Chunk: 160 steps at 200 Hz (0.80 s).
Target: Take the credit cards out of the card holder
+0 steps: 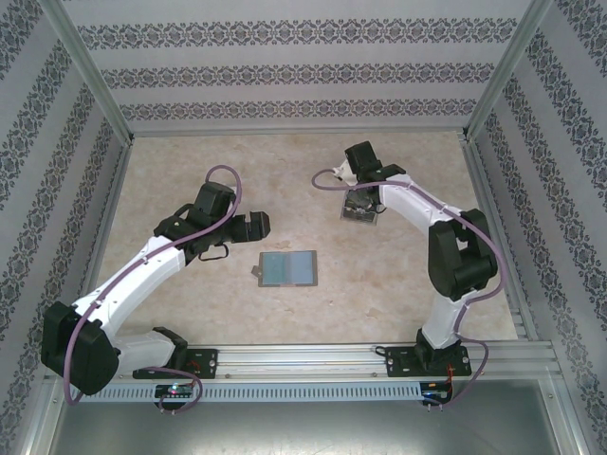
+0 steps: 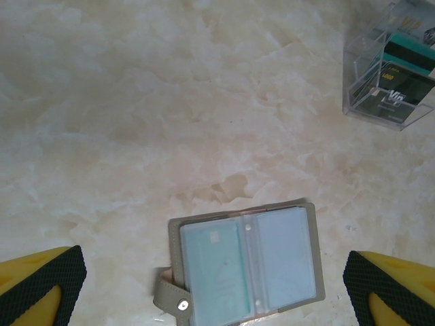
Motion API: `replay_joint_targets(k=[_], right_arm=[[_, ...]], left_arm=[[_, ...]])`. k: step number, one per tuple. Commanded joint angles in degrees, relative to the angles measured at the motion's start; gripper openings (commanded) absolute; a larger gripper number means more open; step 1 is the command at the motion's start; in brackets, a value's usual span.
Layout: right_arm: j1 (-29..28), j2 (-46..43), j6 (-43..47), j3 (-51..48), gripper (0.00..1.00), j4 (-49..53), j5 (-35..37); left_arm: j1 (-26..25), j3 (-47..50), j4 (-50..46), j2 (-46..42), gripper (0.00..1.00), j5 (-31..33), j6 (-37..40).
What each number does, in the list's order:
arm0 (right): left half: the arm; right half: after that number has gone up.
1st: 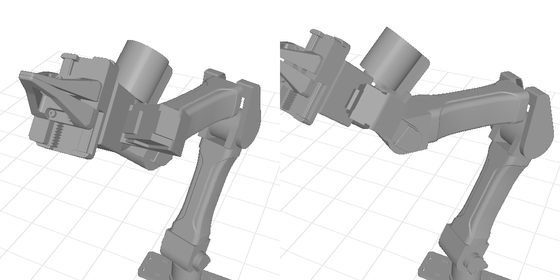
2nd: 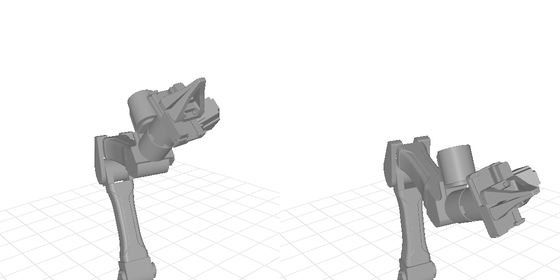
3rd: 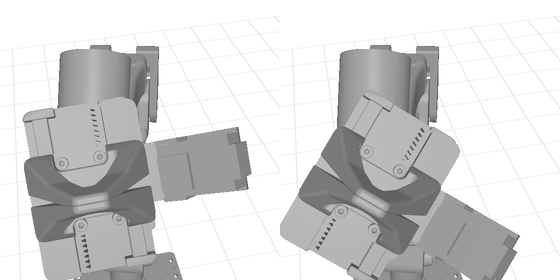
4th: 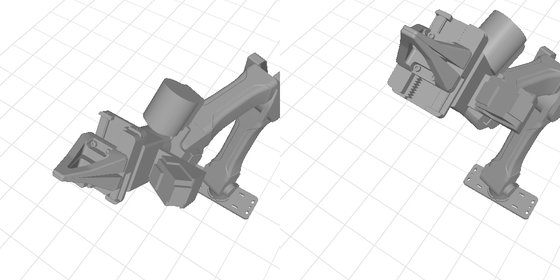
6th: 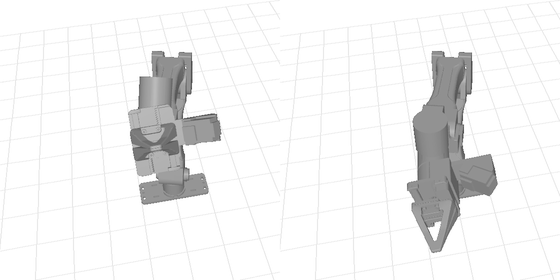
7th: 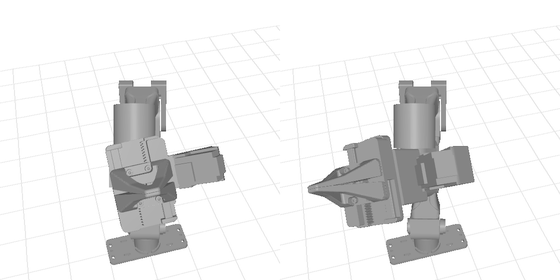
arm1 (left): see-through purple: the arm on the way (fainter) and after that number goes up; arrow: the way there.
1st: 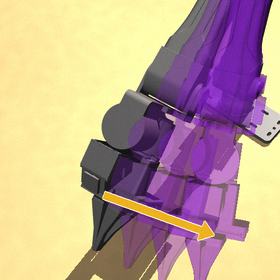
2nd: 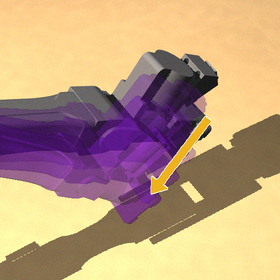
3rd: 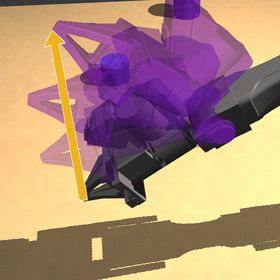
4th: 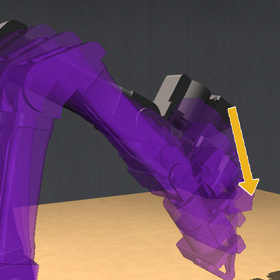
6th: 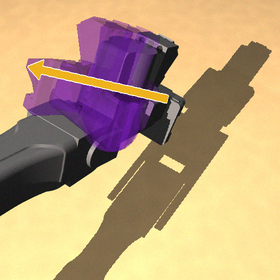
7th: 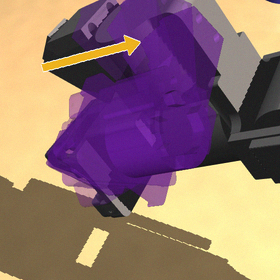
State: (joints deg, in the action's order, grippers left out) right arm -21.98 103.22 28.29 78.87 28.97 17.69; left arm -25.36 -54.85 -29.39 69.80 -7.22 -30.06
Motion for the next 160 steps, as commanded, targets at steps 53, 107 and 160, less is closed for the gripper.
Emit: replay_joint_targets(k=[53,107,160], right_arm=[[-10.9,-15.7,-32.2,-10.2,0.00,-0.7,-9.7],[-17.5,-18.8,-52.8,-18.5,0.00,-2.7,-15.1],[-21.8,-15.8,-63.2,-25.2,0.00,-6.8,-18.6]], left_arm=[[0.8,4.1,2.4,-0.6,1.00,1.8,-5.5],[0.8,6.5,4.5,1.1,1.00,-4.3,-11.2],[0.3,7.4,7.0,7.7,0.84,-13.8,-12.4]])
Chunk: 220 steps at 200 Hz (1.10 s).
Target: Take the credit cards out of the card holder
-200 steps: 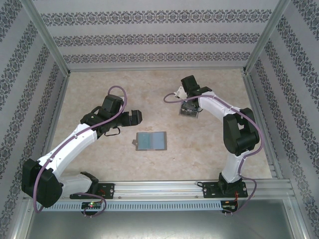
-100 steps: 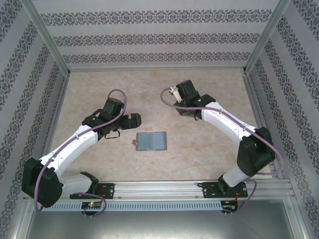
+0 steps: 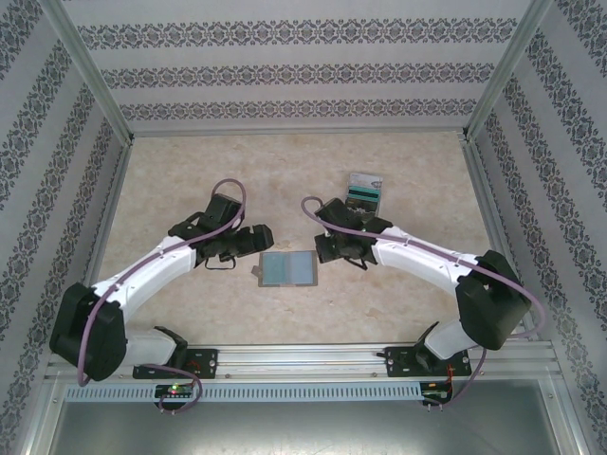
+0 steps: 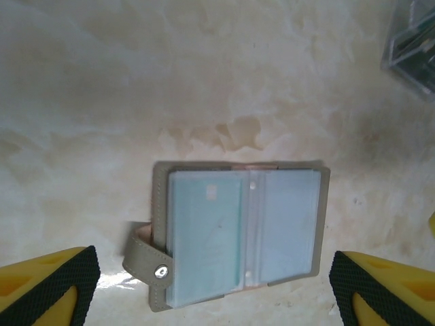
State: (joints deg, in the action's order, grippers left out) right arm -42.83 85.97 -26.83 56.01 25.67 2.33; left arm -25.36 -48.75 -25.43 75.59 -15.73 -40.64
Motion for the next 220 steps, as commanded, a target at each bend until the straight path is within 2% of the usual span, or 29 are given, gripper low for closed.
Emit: replay_joint_targets(k=[1,28,131,206,220], right_arm=[[-1.0,1.6,-8.2,-2.4,0.00,-3.7,-3.4],[-1.9,3.6,-11.2,-4.4,0.00,-5.3,-4.5],[-2.8,9.9,-13.2,-4.8,0.00,-8.2,-6.7],[-2.9,11.7,-13.3,-4.9,0.00,-8.1,-6.9],[-2.9,11.9,-13.3,-4.9,0.00,-8.1,-7.0]], left_arm=[[0.3,1.4,3.1,2.0,0.84,-5.4,-1.8],[-0.1,2.3,4.5,4.3,0.74,-6.9,-1.7],[-1.3,1.6,5.2,11.4,0.67,-10.2,1.4],[-1.8,-0.1,5.2,14.7,0.67,-11.8,3.3],[-1.9,-0.4,5.4,15.2,0.64,-12.2,3.5]])
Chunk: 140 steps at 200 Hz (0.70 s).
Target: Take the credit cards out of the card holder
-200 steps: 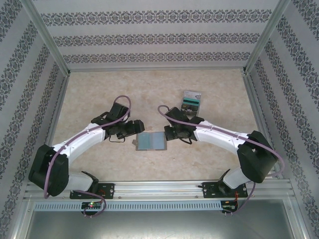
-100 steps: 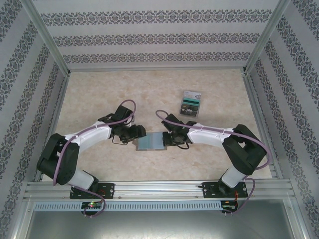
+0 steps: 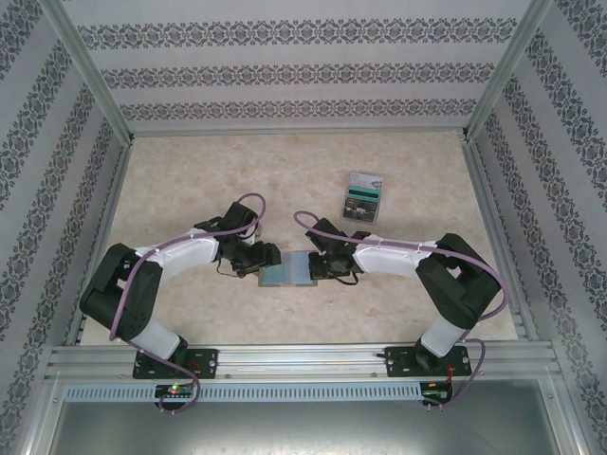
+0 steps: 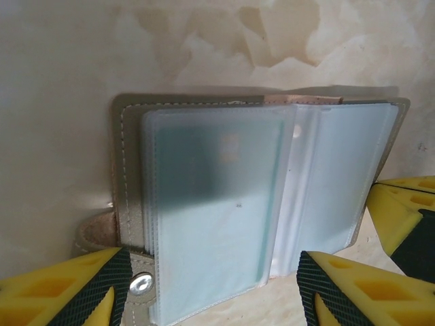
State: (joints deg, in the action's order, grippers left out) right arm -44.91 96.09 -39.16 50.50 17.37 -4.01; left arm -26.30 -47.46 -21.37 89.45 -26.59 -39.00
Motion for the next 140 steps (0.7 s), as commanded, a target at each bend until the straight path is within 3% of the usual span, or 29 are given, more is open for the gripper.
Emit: replay_joint_targets(k=[1,140], right_arm=[[-0.7,1.7,-1.0,0.6,0.00,0.1,-0.6],[-0.8,3.0,-0.9,1.6,0.00,0.5,-1.2]], left_arm=[[-0.9,-1.8,1.3,1.4,0.64,-1.4,1.8],[-4.3,-6.9,1.9,4.5,0.63,-6.0,2.7]])
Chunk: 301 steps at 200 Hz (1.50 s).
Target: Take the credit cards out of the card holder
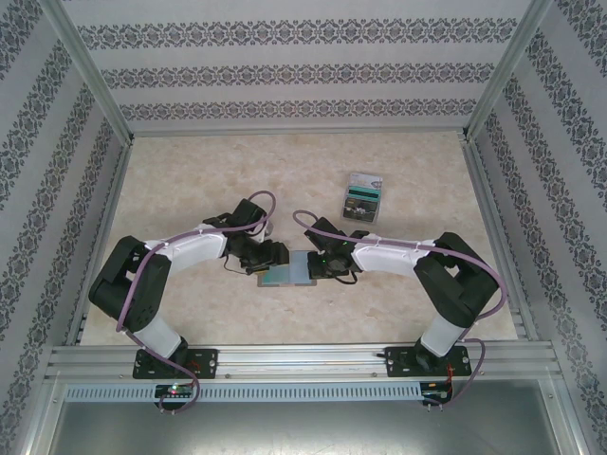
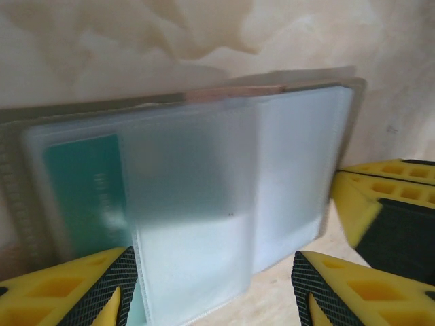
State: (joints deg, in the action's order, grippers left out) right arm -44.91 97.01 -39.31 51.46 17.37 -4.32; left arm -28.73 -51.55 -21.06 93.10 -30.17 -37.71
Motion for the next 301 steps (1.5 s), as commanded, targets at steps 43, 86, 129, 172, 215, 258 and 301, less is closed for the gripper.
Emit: replay_joint_targets(k=[43,86,129,172,215,258,301], right_arm=[[-0.7,0.8,-0.8,0.5,0.00,0.8,0.3],[-0.4,-3.9,-1.3,-1.5,0.00,0.1,3.4],[0.6,-6.8,-1.7,-3.5,0.00,-0.2,4.4],[0.6,-6.2,-0.9,-2.0,0.00,-0.8,2.3],[0.2,-5.2,0.1,1.1,0.00,-4.0,-3.8],[0.2,-0.9,-2.9,4.1,0.03,-9.3,-12.7],[0.1,5.3,-7.1,7.2,0.10,-12.5,-20.1]], left_arm=[[-3.7,-4.8,1.6,2.7,0.63,-4.1,2.2],[-5.6,-8.1,1.3,4.7,0.63,-5.9,3.5],[-6.6,-9.3,2.0,5.6,0.56,-7.9,4.0],[-5.3,-6.9,0.5,1.6,0.55,-3.2,3.9],[0.0,-1.3,-2.0,-4.9,0.38,4.1,3.8],[4.2,2.8,-3.5,-6.4,0.18,7.0,4.1],[4.7,4.1,-3.7,-4.6,0.10,8.0,3.8]])
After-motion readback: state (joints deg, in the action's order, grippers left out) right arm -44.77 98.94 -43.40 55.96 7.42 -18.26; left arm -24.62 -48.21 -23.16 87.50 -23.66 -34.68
